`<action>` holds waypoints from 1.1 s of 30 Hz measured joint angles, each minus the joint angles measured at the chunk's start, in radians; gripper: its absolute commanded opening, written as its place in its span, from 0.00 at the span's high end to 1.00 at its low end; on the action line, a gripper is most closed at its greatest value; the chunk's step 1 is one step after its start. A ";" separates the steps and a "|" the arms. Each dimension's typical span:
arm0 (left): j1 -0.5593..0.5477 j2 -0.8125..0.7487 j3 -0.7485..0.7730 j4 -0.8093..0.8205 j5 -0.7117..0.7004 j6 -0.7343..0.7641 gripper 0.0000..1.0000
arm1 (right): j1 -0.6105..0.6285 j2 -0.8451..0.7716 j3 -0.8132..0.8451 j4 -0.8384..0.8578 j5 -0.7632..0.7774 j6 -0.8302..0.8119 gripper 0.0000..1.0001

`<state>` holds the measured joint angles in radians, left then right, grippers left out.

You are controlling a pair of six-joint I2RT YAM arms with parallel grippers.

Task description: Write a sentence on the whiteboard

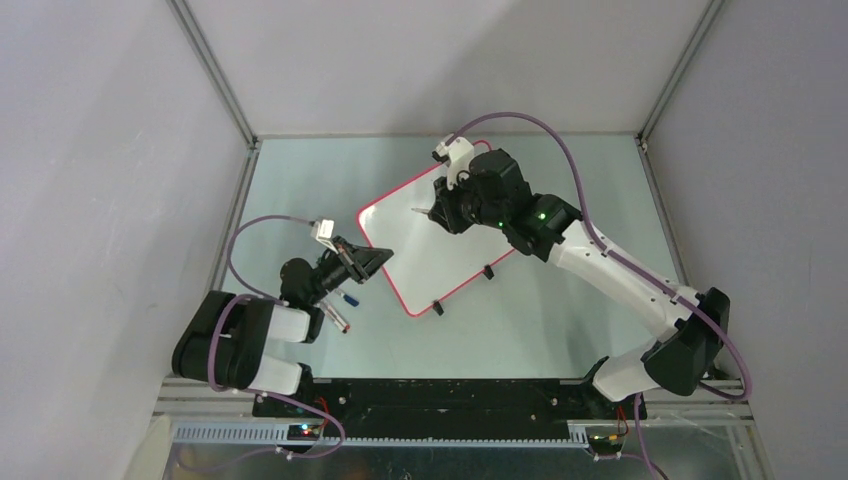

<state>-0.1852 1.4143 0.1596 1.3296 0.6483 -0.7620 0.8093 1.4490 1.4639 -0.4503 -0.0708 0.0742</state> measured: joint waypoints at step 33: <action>0.002 -0.132 0.013 -0.190 -0.005 0.074 0.96 | 0.075 0.112 0.030 0.097 -0.094 0.002 1.00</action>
<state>-0.1837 1.2823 0.1726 1.1397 0.6430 -0.6884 0.8841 1.5608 1.4937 -0.3534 -0.1646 0.0757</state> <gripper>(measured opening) 0.100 0.163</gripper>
